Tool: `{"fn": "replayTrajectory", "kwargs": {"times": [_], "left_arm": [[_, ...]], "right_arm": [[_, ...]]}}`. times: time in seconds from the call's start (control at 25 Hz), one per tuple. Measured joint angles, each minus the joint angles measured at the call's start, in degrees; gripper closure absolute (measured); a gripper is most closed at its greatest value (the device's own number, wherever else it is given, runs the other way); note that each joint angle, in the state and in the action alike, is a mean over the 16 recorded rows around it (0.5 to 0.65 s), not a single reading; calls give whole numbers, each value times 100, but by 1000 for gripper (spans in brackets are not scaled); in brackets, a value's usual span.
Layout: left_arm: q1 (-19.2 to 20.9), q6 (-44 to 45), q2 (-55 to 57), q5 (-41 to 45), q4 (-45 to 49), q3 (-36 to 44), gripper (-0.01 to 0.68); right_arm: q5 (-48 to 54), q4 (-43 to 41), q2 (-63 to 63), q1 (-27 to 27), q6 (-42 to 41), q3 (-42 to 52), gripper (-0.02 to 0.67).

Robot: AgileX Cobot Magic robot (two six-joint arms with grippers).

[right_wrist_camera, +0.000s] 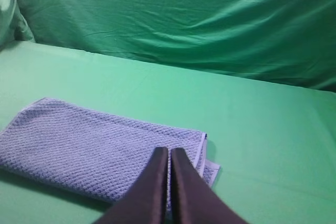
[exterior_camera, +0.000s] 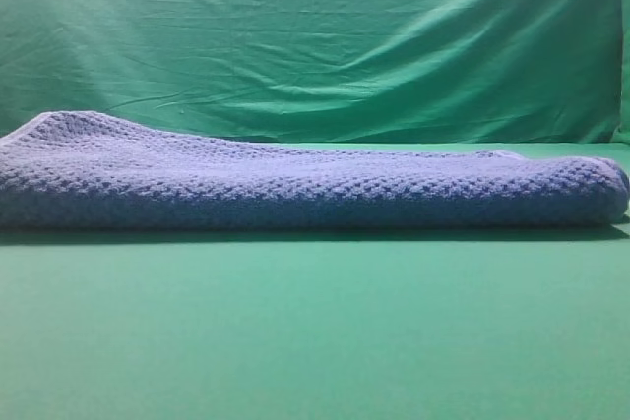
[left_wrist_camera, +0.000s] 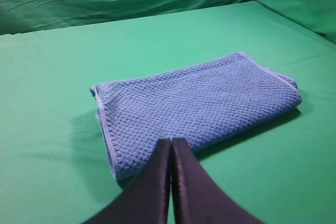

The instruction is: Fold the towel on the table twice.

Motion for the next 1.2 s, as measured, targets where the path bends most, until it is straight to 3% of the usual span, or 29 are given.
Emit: {"fn": "replayTrajectory", "kwargs": {"times": [0.48, 1.2], "left_arm": [[0, -576, -1268, -488, 318, 1264, 673], [0, -709, -1445, -1478, 640, 2435, 673]], "right_arm": [[-489, 96, -1316, 0, -5, 1081, 649], [-1345, 123, -1751, 0, -5, 2397, 649]]}}
